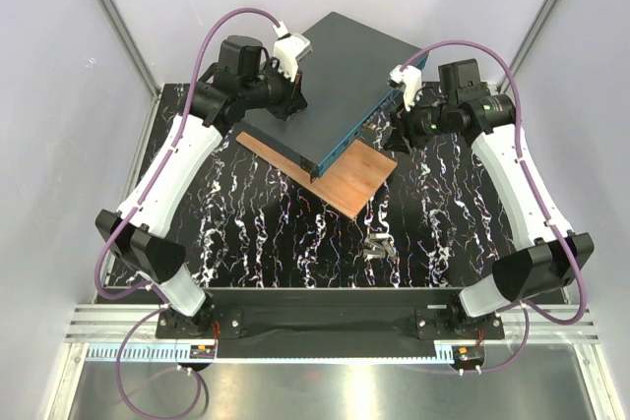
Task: Insert the plug into the switch port
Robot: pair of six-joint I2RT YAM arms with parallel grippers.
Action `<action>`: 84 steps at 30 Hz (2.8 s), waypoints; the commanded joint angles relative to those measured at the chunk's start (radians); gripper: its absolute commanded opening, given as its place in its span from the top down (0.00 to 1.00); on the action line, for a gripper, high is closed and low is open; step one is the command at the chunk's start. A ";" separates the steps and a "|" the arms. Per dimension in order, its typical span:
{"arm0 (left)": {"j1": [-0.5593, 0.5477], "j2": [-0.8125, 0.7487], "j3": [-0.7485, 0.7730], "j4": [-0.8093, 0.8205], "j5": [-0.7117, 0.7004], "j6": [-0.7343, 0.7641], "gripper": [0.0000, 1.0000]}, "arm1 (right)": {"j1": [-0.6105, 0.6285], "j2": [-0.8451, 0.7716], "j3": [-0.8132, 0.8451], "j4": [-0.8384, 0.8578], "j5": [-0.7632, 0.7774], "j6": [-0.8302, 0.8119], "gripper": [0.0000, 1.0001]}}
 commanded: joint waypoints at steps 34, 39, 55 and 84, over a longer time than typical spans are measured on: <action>0.007 -0.059 -0.056 0.076 0.023 -0.012 0.97 | 0.052 0.124 0.120 0.189 -0.071 0.317 1.00; 0.010 -0.062 -0.053 0.070 0.021 -0.010 0.97 | 0.043 0.087 0.107 0.143 0.069 0.256 1.00; 0.008 -0.049 -0.033 0.078 0.027 -0.030 0.97 | 0.023 0.038 0.070 0.062 -0.058 0.225 1.00; 0.012 -0.053 -0.062 0.096 0.038 -0.036 0.98 | 0.066 0.061 0.036 0.372 0.022 0.415 1.00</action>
